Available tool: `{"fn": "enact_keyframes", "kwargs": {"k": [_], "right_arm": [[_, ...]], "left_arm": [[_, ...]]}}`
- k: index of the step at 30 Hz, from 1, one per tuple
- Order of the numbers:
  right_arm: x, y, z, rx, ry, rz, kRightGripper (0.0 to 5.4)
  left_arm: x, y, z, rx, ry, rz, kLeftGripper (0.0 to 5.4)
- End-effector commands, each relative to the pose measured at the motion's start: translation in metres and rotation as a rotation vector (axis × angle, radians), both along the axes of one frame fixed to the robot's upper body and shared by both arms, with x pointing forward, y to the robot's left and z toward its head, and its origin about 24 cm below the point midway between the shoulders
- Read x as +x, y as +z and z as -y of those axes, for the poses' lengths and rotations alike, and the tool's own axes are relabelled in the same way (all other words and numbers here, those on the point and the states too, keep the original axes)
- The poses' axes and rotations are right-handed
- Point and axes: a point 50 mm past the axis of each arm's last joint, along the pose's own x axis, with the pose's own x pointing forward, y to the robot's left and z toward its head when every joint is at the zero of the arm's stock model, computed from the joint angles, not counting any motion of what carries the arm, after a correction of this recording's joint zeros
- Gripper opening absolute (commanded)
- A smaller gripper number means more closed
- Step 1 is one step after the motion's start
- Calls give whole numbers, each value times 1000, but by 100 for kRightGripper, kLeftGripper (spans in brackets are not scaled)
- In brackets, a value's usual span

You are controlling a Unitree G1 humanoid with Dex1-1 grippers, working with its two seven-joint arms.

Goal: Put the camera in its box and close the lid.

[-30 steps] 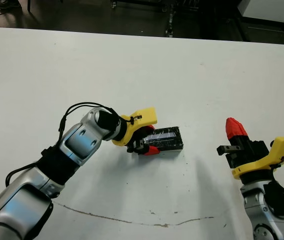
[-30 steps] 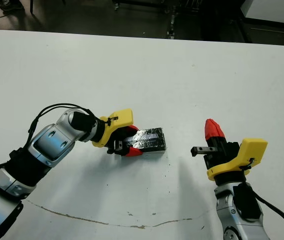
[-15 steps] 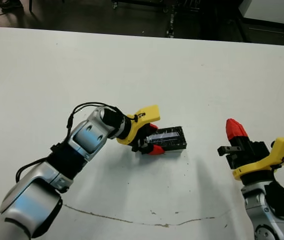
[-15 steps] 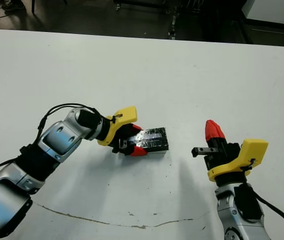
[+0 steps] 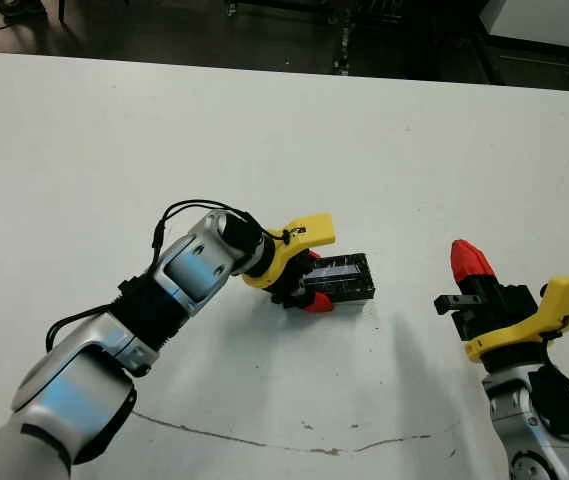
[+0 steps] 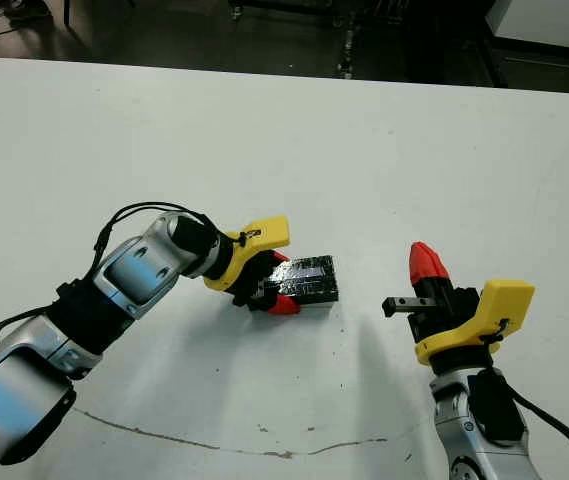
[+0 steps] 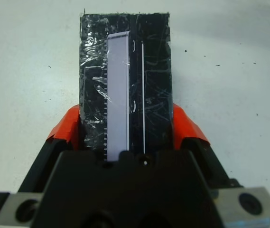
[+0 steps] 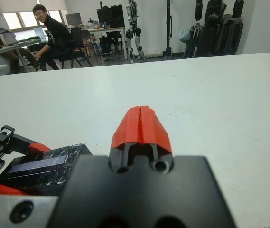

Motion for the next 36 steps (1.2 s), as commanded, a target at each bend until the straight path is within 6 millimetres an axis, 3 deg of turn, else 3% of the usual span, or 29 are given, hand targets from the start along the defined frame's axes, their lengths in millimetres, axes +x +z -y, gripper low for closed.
{"fn": "enact_keyframes", "kwargs": {"k": [1, 8, 13, 23, 36], "right_arm": [[-1, -2, 2, -11, -2, -9, 0], [-1, -2, 3, -16, -1, -7, 0], [-2, -2, 3, -9, -4, -13, 0], [0, -1, 3, -16, 0, -9, 0], [1, -1, 3, -6, 3, -17, 0]], "left_arm": [[-30, -33, 24, 20, -91, -245, 317], [-31, -38, 24, 41, -32, -281, 317], [-33, -33, 26, 89, -149, 2, 391], [-34, -33, 23, 56, -120, 26, 532], [-31, -36, 23, 42, -104, 47, 537]]}}
